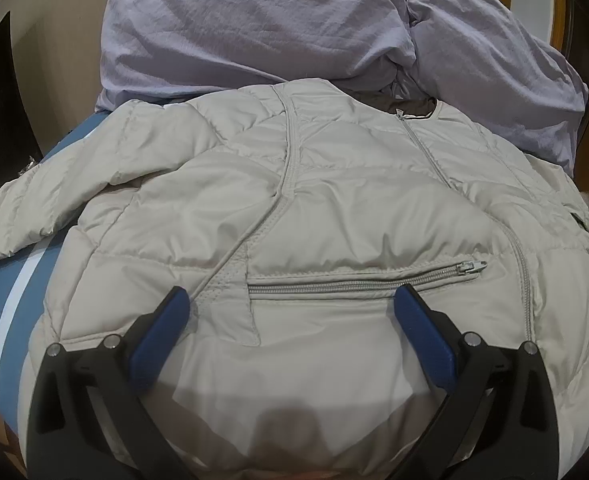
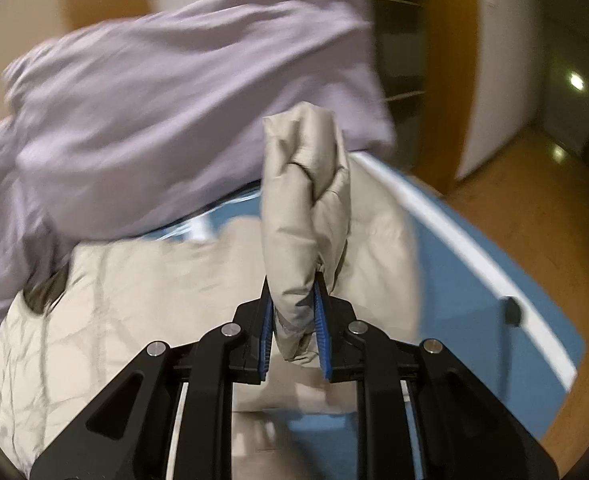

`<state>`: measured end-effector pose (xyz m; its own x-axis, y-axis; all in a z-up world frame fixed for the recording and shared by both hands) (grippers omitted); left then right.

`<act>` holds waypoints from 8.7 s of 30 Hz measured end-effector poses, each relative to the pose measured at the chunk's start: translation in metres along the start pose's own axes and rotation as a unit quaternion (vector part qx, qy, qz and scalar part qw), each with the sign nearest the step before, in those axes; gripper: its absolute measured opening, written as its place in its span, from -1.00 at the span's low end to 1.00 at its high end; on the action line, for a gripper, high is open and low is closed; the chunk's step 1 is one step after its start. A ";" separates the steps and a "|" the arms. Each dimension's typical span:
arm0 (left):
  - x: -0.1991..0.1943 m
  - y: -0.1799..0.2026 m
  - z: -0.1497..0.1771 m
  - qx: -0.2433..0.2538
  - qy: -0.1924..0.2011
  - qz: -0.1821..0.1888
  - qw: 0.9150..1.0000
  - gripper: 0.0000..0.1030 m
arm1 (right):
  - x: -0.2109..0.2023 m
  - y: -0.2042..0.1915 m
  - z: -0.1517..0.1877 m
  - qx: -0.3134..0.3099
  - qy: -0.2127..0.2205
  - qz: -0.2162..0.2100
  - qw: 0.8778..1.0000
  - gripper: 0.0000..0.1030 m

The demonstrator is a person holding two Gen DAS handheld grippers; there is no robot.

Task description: Fold large clothes

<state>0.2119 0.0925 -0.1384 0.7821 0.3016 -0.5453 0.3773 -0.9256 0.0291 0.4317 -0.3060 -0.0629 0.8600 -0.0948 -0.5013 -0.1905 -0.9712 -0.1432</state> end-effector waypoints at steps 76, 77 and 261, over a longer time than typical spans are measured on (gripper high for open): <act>-0.002 -0.002 0.001 -0.028 0.000 0.022 0.999 0.96 | -0.013 -0.280 0.153 -0.201 -0.066 -0.163 0.964 0.77; -0.002 -0.002 0.001 -0.028 0.000 0.023 0.999 0.96 | -0.013 -0.281 0.153 -0.200 -0.066 -0.162 0.964 0.78; -0.083 -0.159 0.027 -0.056 -0.027 0.003 0.998 0.45 | -0.138 0.035 0.145 -0.101 -0.083 -0.223 0.966 0.77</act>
<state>0.0741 0.2087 -0.1206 0.7576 0.2811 -0.5891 0.4290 -0.8947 0.1248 0.2382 -0.2952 -0.1222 0.7444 0.3621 -0.5610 0.2916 -0.9322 -0.2146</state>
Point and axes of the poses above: each gripper's, at about its wrist camera, not at the fingertips, and x roughly the way its jaws point, y to its right, z to its underside, the point moved 7 cm from there along x, roughly the way its jaws point, and after that the axes turned 15 degrees about y, right-handed, at the moved point
